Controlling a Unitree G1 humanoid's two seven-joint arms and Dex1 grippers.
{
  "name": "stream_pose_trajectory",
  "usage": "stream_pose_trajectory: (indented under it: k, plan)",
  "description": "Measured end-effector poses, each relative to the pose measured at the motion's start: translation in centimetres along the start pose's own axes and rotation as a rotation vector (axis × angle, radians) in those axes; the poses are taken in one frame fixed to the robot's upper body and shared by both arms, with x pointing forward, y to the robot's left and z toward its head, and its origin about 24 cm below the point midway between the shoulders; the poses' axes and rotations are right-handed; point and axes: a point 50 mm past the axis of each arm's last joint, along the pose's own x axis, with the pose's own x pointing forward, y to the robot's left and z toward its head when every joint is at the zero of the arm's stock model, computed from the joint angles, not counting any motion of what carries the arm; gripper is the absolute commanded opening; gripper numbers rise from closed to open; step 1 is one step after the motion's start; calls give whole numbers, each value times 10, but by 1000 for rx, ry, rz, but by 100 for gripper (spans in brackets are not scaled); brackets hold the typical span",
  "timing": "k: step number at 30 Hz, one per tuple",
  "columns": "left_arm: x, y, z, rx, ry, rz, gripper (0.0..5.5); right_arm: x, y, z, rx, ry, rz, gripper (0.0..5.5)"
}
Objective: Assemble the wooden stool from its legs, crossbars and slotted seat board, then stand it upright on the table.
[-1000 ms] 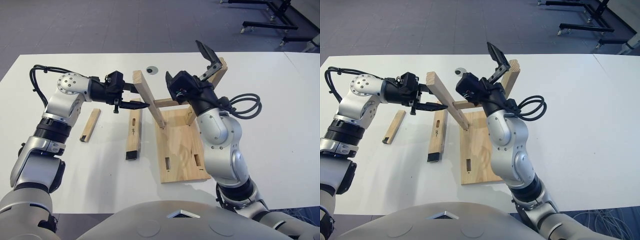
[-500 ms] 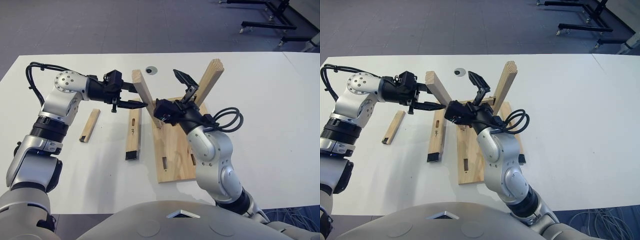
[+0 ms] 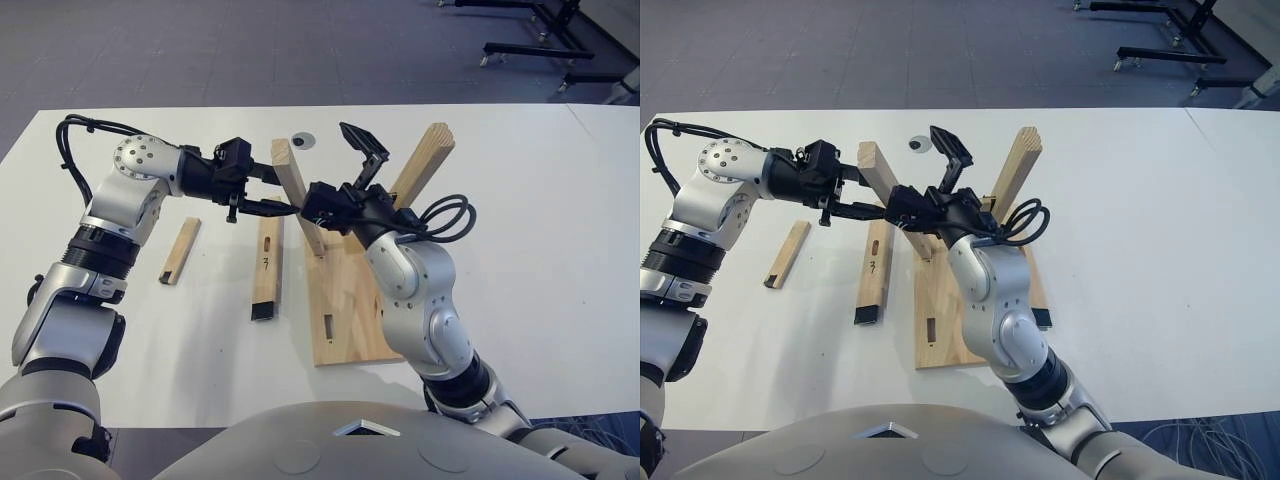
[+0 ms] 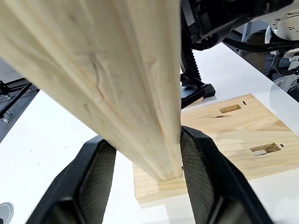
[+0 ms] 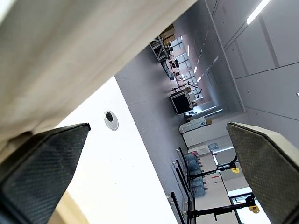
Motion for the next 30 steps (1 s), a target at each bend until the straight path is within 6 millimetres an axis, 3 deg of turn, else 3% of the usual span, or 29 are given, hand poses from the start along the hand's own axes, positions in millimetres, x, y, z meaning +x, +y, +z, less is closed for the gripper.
stream_pose_trajectory:
  k: [5,8,14,18,23,30]
  plan:
    - [0,1,1,3,6,-3,202,1,-4,1,59,-6,-17,540]
    - [0,2,3,11,8,-10,202,6,-17,-3,279,-40,-63,540]
    - [0,4,6,23,6,0,202,-11,-108,-31,706,-199,-452,540]
    - [0,4,7,23,6,10,202,-27,-141,-61,772,-225,-593,540]
    - [-1,10,8,32,21,117,202,-40,-159,-125,662,-29,-665,540]
    - [3,20,17,82,24,201,202,-38,-143,-154,680,41,-645,540]
